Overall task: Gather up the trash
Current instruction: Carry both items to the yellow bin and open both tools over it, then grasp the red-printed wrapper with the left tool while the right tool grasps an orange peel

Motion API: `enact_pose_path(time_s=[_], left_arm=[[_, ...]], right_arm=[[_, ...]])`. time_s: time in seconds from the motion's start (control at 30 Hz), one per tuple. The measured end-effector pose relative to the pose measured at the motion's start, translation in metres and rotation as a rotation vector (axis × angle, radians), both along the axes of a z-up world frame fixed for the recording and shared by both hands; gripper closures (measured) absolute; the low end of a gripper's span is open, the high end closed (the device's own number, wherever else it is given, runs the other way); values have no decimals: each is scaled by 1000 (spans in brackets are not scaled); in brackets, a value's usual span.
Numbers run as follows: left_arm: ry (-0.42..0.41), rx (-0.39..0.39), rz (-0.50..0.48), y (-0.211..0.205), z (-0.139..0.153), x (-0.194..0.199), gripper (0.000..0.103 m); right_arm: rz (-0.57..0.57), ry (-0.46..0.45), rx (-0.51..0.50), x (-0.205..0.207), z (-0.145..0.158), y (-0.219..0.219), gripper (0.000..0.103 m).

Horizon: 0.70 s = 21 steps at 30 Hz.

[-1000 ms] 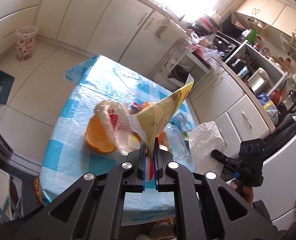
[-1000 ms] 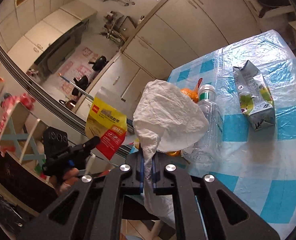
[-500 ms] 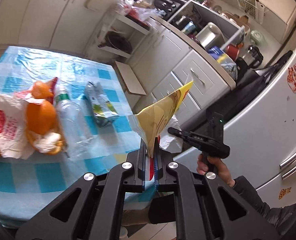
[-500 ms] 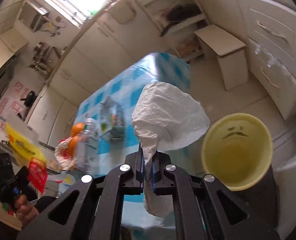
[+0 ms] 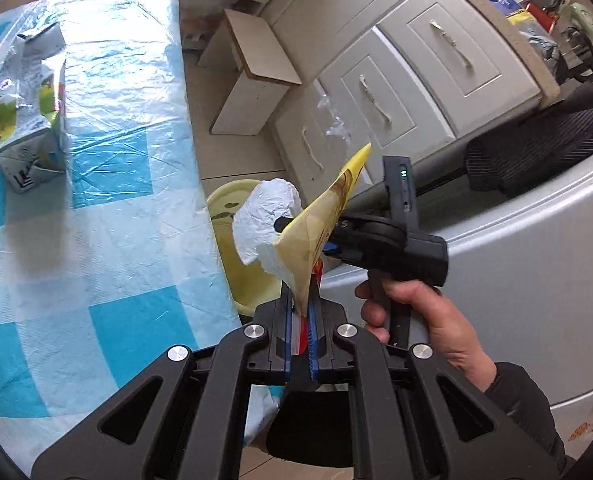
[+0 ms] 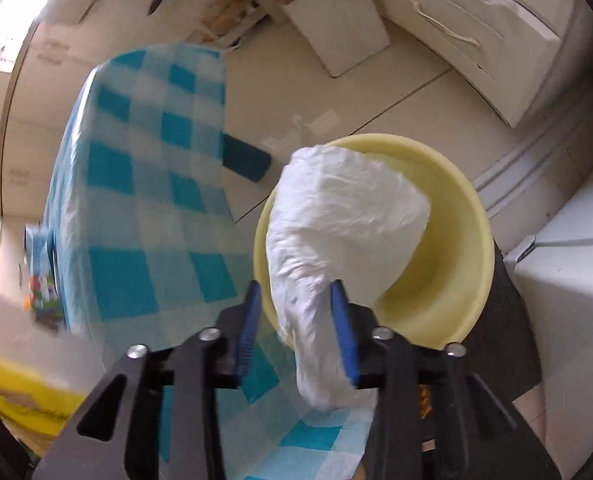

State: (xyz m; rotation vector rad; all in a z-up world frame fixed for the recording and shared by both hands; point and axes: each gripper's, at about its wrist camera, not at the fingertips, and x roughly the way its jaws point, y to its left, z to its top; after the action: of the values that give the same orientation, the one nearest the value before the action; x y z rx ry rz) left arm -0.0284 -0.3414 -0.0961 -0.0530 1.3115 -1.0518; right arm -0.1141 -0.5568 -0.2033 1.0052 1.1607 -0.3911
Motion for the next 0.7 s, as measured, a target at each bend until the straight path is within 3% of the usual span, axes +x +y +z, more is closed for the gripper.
enact_pose_path(time_s=[0.1, 0.23, 0.37, 0.53, 0.6, 0.7], left_arm=[[-7, 48, 4, -19, -13, -1, 97], [-19, 108, -2, -44, -26, -6, 97], [2, 161, 4, -71, -45, -7, 97], [35, 267, 32, -109, -81, -4, 97], [33, 301, 34, -120, -89, -5, 94], [8, 363, 28, -131, -92, -7, 70]], right_arm=[[-108, -61, -7, -13, 14, -18, 53], [-224, -212, -55, -29, 51, -35, 43], [-267, -332, -79, -34, 78, -45, 36], [-260, -387, -62, -24, 89, -48, 35], [-257, -399, -52, -21, 92, -48, 35], [-248, -412, -55, -15, 98, -47, 35]])
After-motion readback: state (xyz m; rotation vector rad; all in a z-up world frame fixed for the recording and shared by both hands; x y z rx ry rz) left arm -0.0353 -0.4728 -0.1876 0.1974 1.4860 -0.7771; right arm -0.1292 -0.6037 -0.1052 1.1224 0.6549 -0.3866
